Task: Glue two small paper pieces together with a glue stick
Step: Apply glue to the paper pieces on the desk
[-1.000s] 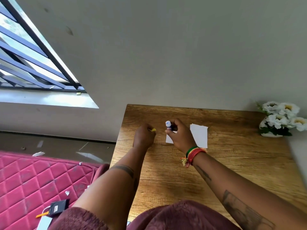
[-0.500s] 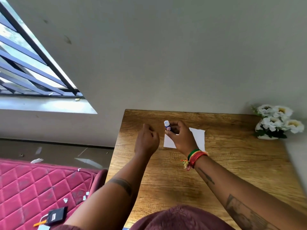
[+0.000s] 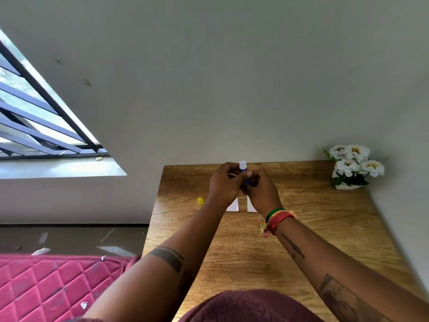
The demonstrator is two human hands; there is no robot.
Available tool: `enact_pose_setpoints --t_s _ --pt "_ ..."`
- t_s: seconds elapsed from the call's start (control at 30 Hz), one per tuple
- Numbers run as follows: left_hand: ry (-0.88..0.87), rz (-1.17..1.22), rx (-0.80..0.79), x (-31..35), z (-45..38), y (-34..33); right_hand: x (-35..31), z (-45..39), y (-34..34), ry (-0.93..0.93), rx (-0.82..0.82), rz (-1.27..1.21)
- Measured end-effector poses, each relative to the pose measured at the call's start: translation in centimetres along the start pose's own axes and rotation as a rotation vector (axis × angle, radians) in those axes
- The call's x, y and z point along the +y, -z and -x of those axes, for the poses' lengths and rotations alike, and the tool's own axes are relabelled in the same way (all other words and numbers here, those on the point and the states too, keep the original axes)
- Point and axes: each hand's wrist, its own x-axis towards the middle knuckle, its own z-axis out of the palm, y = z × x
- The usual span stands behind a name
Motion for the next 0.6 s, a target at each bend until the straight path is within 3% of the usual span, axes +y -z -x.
enact_pose_setpoints --t_s 0.2,0.47,0.6 --pt "-0.008 -0.041 0.014 0.4 -0.1 0.2 -0.2 0.1 0.1 -0.025 0.001 -0.123" --pt "-0.049 -0.091 0.014 0.8 -0.6 1.7 -0.4 -0.3 0.0 0.039 -0.223 -0.19" --pt "-0.058 -0.126 0.019 1.1 -0.9 1.6 -0.4 -0.5 -0.5 -0.033 -0.132 -0.166"
